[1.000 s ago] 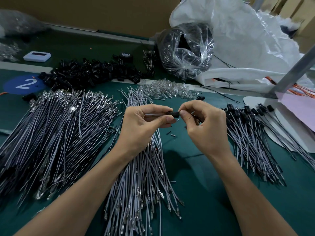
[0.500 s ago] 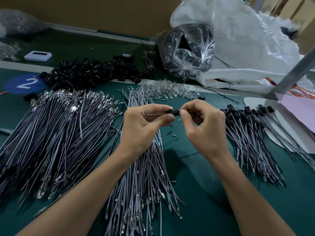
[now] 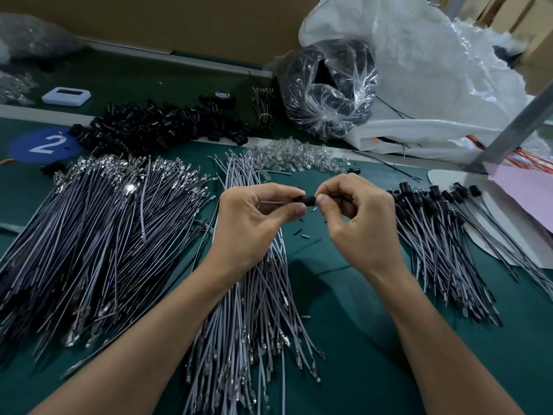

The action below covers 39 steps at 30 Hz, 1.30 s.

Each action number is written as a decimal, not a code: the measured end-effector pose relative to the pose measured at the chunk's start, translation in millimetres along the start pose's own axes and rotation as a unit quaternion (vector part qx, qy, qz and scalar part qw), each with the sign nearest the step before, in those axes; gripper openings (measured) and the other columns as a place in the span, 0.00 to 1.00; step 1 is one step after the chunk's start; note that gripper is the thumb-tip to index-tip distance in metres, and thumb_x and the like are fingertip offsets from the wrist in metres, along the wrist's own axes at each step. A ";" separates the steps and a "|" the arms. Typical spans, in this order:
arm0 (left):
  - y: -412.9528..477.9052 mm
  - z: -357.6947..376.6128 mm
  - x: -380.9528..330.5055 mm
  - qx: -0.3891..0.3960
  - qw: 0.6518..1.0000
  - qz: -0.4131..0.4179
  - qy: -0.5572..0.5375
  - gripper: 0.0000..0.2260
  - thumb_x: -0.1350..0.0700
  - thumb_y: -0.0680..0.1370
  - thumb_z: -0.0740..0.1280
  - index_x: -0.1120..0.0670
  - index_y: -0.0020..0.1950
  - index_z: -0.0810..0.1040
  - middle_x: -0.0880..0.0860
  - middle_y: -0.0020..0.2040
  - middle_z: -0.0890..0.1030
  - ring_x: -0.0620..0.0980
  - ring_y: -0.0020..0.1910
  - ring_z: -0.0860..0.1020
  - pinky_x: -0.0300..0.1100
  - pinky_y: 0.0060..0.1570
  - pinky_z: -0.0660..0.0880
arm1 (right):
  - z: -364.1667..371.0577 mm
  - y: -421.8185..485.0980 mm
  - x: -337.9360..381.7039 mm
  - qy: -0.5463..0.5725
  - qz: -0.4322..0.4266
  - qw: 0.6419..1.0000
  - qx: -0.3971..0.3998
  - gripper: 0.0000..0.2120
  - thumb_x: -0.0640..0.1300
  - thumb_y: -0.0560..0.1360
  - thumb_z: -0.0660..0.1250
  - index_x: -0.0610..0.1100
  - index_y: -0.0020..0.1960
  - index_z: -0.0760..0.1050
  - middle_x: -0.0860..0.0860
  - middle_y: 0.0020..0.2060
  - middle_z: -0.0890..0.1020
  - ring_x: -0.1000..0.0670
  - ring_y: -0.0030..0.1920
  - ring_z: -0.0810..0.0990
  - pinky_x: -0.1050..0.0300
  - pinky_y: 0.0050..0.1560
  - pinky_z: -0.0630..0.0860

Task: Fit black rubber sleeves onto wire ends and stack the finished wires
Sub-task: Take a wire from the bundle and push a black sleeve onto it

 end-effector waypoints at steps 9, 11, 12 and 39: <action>1.0 0.3 6.8 0.018 0.999 -0.007 0.038 0.10 0.67 0.70 0.75 0.56 0.49 0.84 0.51 0.41 0.86 0.48 0.41 0.86 0.39 0.45 0.81 | 6.0 -0.2 -4.2 -0.008 0.016 1.000 0.026 0.06 0.31 0.73 0.69 0.39 0.40 0.79 0.56 0.34 0.75 0.61 0.34 0.73 0.73 0.37 0.67; 1.4 0.9 7.9 0.020 0.999 -0.010 0.039 0.10 0.67 0.70 0.75 0.57 0.49 0.84 0.51 0.41 0.86 0.48 0.41 0.86 0.38 0.44 0.81 | 7.9 0.0 -7.2 -0.007 0.027 0.999 0.031 0.06 0.31 0.73 0.69 0.39 0.40 0.79 0.58 0.34 0.75 0.61 0.34 0.74 0.72 0.37 0.67; 1.6 1.2 8.1 0.021 0.999 -0.011 0.039 0.10 0.67 0.70 0.75 0.57 0.49 0.84 0.51 0.41 0.86 0.48 0.41 0.86 0.38 0.44 0.81 | 8.7 0.0 -9.1 -0.005 0.035 0.999 0.033 0.06 0.31 0.73 0.69 0.40 0.40 0.79 0.57 0.34 0.76 0.61 0.33 0.74 0.72 0.37 0.67; 4.8 -42.9 27.9 -0.153 0.969 -0.109 -0.160 0.05 0.65 0.77 0.68 0.59 0.51 0.81 0.56 0.42 0.86 0.52 0.41 0.85 0.40 0.43 0.81 | -31.8 15.4 -42.8 -0.134 0.088 0.987 0.006 0.06 0.37 0.75 0.71 0.43 0.41 0.84 0.51 0.39 0.80 0.57 0.36 0.73 0.68 0.39 0.64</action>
Point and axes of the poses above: each hand's wrist, its own y-axis towards the middle knuckle, its own z-axis out of the palm, x = y × z, the point moved 10 cm from there along y, towards the middle knuckle
